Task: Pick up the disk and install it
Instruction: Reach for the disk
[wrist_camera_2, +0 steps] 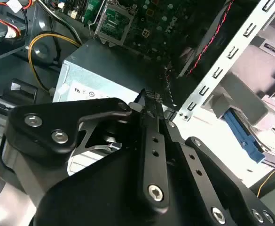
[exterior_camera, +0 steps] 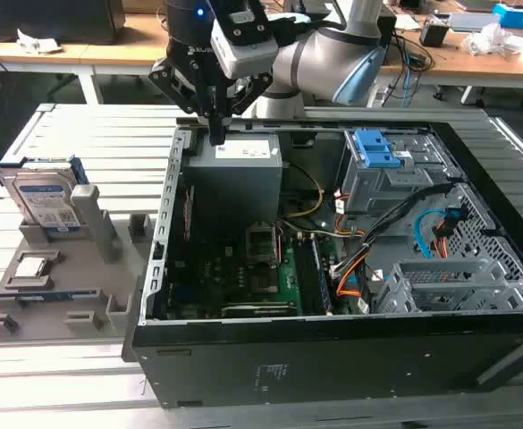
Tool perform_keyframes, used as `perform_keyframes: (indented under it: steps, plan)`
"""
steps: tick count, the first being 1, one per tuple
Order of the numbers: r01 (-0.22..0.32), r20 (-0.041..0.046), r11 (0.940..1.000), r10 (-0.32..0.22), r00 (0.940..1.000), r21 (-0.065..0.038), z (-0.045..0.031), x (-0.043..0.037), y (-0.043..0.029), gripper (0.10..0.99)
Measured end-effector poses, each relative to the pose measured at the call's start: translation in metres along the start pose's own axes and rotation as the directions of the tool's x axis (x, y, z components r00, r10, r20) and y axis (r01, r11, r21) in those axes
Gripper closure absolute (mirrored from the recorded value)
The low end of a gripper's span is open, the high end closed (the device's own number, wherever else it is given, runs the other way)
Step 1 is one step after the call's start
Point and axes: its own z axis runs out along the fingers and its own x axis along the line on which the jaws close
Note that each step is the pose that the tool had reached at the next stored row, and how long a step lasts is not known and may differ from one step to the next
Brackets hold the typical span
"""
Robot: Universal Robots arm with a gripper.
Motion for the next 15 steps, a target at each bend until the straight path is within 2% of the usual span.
perform_keyframes:
  steps: [2,3,5,14,15]
  plan:
    - [0.0,-0.0001,1.0,0.0,1.0,0.0,-0.0002,0.0041,-0.0003,0.98]
    - [0.0,0.0,1.0,0.0,1.0,0.0,-0.0004,0.0125,-0.0009,0.98]
    - [0.0,0.0,1.0,0.0,1.0,0.0,-0.0006,0.0234,-0.0017,0.98]
    - [0.0,0.0,1.0,0.0,1.0,0.0,-0.0013,0.048,-0.0036,0.98]
    - [0.0,0.0,1.0,0.0,1.0,0.0,-0.0014,0.0527,-0.0039,0.98]
